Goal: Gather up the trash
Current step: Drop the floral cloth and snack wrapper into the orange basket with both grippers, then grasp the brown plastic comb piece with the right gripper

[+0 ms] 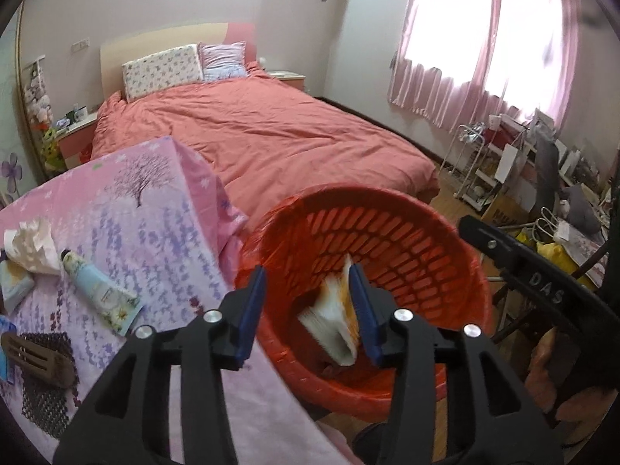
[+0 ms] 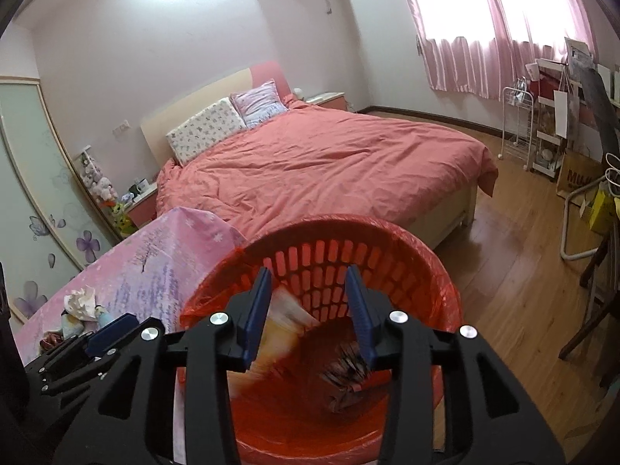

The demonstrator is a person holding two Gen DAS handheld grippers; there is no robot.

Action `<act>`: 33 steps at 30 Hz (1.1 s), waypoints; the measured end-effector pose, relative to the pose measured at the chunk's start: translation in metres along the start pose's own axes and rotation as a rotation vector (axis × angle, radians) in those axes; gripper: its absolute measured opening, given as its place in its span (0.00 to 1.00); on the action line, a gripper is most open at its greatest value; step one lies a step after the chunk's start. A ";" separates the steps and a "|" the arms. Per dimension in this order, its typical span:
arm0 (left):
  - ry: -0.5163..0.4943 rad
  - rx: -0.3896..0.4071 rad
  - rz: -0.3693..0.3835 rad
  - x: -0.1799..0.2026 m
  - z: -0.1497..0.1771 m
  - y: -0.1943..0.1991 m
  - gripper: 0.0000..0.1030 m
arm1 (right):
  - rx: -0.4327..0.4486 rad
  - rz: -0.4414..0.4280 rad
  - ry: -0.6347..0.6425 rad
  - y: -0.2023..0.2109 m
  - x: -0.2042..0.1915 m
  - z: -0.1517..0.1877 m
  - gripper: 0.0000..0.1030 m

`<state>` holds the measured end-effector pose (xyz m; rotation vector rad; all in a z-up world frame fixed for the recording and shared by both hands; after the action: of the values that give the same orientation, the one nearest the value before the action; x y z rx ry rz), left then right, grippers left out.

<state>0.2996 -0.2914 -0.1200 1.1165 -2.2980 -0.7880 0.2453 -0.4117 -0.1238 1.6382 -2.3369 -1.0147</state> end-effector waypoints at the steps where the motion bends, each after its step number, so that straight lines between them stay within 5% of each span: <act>1: 0.004 -0.002 -0.009 -0.005 0.002 0.000 0.45 | -0.003 0.003 -0.003 0.000 0.000 -0.001 0.39; 14: 0.040 0.011 -0.169 -0.088 0.034 0.056 0.54 | -0.035 -0.021 0.092 0.005 -0.032 0.006 0.39; 33: 0.322 0.052 -0.491 -0.311 0.111 0.193 0.59 | -0.231 -0.318 0.445 0.005 -0.263 0.115 0.39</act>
<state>0.2997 0.0910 -0.1200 1.7272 -1.8073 -0.6569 0.2976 -0.1299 -0.1376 1.9347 -1.6541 -0.8190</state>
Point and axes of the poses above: each gripper's, at about its wrist camera, not at the fingertips, and y roughly against the way its jaws point, x to its right, z to its underside, the point moved 10 cm from there along -y, roughly the way its jaws point, and after that the axes turned 3 degrees about z, right-handed, at the moved point
